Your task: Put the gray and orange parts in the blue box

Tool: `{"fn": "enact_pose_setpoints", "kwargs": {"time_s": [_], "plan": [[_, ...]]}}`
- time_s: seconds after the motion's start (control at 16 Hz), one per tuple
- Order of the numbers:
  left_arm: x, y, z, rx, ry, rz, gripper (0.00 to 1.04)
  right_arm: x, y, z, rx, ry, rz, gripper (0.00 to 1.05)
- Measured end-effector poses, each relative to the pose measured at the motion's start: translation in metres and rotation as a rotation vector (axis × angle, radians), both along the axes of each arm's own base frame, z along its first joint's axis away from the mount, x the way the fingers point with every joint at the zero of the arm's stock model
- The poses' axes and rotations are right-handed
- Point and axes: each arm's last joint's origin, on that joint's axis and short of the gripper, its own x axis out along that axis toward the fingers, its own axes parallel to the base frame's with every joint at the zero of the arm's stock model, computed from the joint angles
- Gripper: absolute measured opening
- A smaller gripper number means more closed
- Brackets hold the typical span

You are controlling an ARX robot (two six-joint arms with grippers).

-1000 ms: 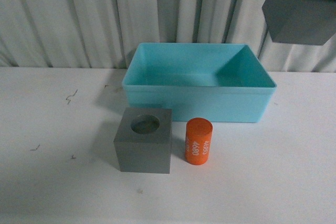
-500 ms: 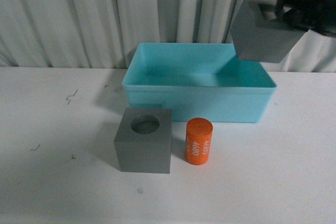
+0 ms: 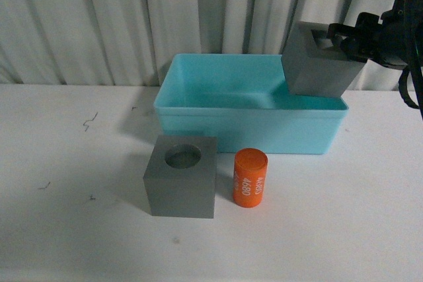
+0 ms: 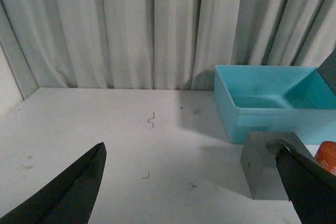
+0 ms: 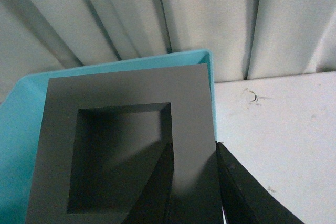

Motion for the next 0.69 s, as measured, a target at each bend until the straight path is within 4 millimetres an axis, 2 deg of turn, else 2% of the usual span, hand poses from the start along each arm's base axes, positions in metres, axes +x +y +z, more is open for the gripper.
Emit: {"fn": "enact_pose_setpoints", "kwargs": {"time_s": [0.19, 0.31, 0.5, 0.56, 0.62, 0.69], "plan": [[0.0, 0.0, 0.0, 0.0, 0.0, 0.0, 0.98, 0.012, 0.001, -0.01, -0.008, 0.015, -0.018, 0.18], [0.0, 0.0, 0.0, 0.0, 0.0, 0.0, 0.98, 0.028, 0.005, -0.024, -0.011, 0.04, -0.034, 0.18], [0.0, 0.0, 0.0, 0.0, 0.0, 0.0, 0.98, 0.035, 0.008, -0.026, -0.015, 0.041, -0.047, 0.18], [0.0, 0.0, 0.0, 0.0, 0.0, 0.0, 0.98, 0.037, 0.01, -0.031, -0.018, 0.043, -0.062, 0.32], [0.0, 0.0, 0.0, 0.0, 0.0, 0.0, 0.98, 0.038, 0.01, -0.028, -0.01, 0.013, -0.067, 0.48], [0.0, 0.0, 0.0, 0.0, 0.0, 0.0, 0.98, 0.037, 0.009, -0.026, -0.002, -0.013, -0.08, 0.59]]}}
